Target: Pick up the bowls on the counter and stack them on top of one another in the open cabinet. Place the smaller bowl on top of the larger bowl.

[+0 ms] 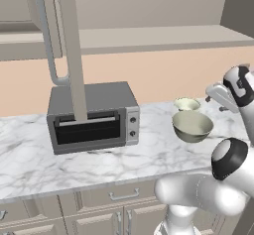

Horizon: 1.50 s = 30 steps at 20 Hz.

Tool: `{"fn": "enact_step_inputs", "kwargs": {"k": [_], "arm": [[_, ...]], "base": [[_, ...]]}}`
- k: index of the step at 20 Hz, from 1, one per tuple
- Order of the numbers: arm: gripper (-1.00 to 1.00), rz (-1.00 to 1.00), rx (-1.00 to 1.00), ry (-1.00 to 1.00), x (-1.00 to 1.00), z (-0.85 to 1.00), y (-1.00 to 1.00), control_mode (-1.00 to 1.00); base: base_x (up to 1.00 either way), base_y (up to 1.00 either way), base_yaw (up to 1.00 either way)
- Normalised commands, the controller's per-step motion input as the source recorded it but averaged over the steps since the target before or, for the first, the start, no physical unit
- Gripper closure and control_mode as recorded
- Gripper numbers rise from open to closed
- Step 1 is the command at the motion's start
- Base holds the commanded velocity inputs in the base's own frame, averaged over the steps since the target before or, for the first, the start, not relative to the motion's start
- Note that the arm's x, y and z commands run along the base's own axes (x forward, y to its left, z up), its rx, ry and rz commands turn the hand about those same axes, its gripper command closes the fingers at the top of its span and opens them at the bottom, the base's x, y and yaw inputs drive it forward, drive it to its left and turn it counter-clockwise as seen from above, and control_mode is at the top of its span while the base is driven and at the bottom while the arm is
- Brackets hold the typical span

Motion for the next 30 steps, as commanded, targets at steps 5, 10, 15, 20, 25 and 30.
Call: {"fn": "enact_step_inputs", "kwargs": {"k": [5,10,15,20,25,30], "arm": [[-1.0,-0.02,0.02,0.0,0.22,-0.09,-0.18,-1.0],[-1.0,-0.03,0.01,0.0,0.17,-0.11,-0.18,-1.0],[-1.0,-0.02,0.02,0.0,0.15,-0.15,-0.11,-1.0],[-1.0,-0.01,0.03,0.01,0.14,-0.16,-0.07,-1.0],[-1.0,-0.02,0.03,0.0,0.19,-0.17,-0.06,-1.0],[-1.0,-0.02,0.02,0.0,0.32,-0.15,-0.08,-1.0]], "base": [[0.0,0.0,0.0],[0.0,0.0,0.0],[0.0,0.0,0.0],[0.0,0.0,0.0],[0.0,0.0,0.0],[0.0,0.0,0.0]]}}
